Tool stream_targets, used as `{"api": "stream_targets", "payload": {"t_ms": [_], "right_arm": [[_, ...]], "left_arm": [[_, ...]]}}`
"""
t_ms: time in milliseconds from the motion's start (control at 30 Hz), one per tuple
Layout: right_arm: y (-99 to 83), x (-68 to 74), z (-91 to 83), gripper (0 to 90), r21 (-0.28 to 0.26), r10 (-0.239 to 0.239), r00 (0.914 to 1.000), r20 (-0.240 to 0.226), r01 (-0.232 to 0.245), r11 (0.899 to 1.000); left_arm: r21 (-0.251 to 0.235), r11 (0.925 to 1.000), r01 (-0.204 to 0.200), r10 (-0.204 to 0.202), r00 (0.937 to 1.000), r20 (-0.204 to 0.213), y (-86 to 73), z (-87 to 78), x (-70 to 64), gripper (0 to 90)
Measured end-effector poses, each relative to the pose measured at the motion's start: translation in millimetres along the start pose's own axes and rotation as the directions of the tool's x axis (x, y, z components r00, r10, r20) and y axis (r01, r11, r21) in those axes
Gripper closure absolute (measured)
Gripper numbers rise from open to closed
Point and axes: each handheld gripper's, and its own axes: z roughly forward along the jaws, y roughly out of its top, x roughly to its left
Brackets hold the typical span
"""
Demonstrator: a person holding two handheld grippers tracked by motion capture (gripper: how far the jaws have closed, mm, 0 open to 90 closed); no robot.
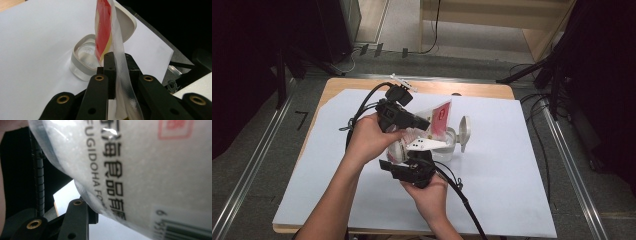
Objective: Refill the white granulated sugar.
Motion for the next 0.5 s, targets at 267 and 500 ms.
{"api": "stream_targets", "payload": {"t_ms": [267, 500], "right_arm": [[1.8, 0.4, -3.3, 63.2, -0.02, 0.008, 0.9996, -0.026, -0.009, 1.0], [1.9, 2.8, -2.4, 63.0, -0.021, -0.009, 0.9996, -0.026, 0.008, 1.0]], "left_arm": [[-0.009, 0.993, 0.117, -0.117, 0.993, -0.013, 2.8, -1.1, -3.6, 85.1], [-0.001, 0.993, 0.118, -0.118, 0.9926, -0.026, 2.6, -2.0, -3.3, 88.7]]}}
